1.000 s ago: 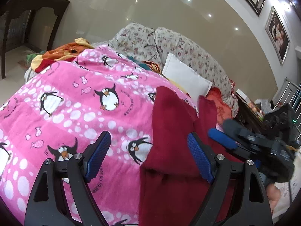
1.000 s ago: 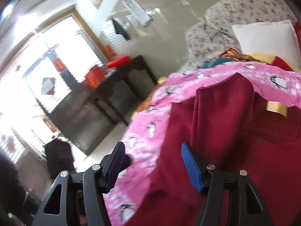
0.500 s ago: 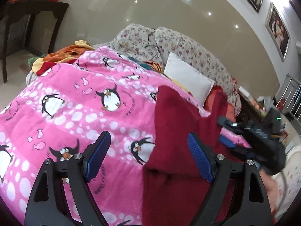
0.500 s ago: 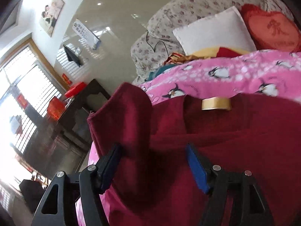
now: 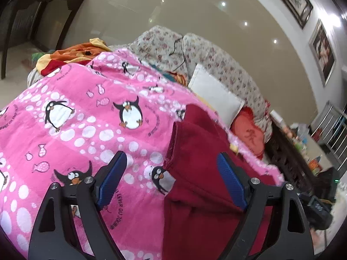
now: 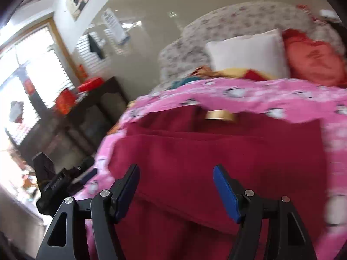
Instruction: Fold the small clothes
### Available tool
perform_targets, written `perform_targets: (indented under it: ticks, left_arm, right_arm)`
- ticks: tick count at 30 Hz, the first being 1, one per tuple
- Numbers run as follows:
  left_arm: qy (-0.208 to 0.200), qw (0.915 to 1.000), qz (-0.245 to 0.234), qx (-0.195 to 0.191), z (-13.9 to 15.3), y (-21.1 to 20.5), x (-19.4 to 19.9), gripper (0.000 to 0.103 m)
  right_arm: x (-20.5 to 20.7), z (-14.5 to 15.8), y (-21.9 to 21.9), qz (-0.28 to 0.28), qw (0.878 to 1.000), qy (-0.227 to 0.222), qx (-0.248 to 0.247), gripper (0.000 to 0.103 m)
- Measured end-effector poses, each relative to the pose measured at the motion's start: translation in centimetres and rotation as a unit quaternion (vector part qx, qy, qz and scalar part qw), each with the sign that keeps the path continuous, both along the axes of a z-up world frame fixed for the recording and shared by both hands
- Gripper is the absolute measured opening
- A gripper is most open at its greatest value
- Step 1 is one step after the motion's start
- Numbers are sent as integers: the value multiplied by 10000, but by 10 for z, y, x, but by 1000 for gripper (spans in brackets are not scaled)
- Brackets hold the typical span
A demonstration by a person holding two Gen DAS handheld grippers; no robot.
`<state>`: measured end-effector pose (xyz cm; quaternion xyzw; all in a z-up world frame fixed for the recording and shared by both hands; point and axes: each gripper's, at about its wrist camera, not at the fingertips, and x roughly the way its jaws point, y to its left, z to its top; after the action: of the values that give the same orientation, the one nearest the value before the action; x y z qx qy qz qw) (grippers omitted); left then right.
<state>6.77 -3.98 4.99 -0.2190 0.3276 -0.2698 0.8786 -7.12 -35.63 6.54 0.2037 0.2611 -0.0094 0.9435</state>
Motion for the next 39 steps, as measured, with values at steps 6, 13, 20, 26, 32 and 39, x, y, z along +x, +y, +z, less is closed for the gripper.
perform_targets:
  ticks: [6,13,20,26,32,39]
  left_arm:
    - [355,9993,-77,80,-18,-21,20,85]
    - [399,9981,-419,-195,-16,-40,25,50]
    - [-59,9971,-741,183,15,-65,1,33]
    - [-183,9931,-536,1028,-1,-84,-4,33]
    - [-287,9980,-59,567,13,-50,-11,33]
    - [-353,9917,-155,1226,9,-81,-11,33]
  right_arm:
    - [-58,0,-76,-1655,9838,197,-653,68]
    - [-40,-29,-119,-1213,9917,419,125,29]
    - [-52,1,-125,-1436,9865,287,-729,15]
    - [-50,-24,-145,-1658,9833,562,-495,0]
    - [-84,8,-106,-1245,9910,83,-477,5]
    - [-69,-10,-61,-697,9902,629,-1038,20]
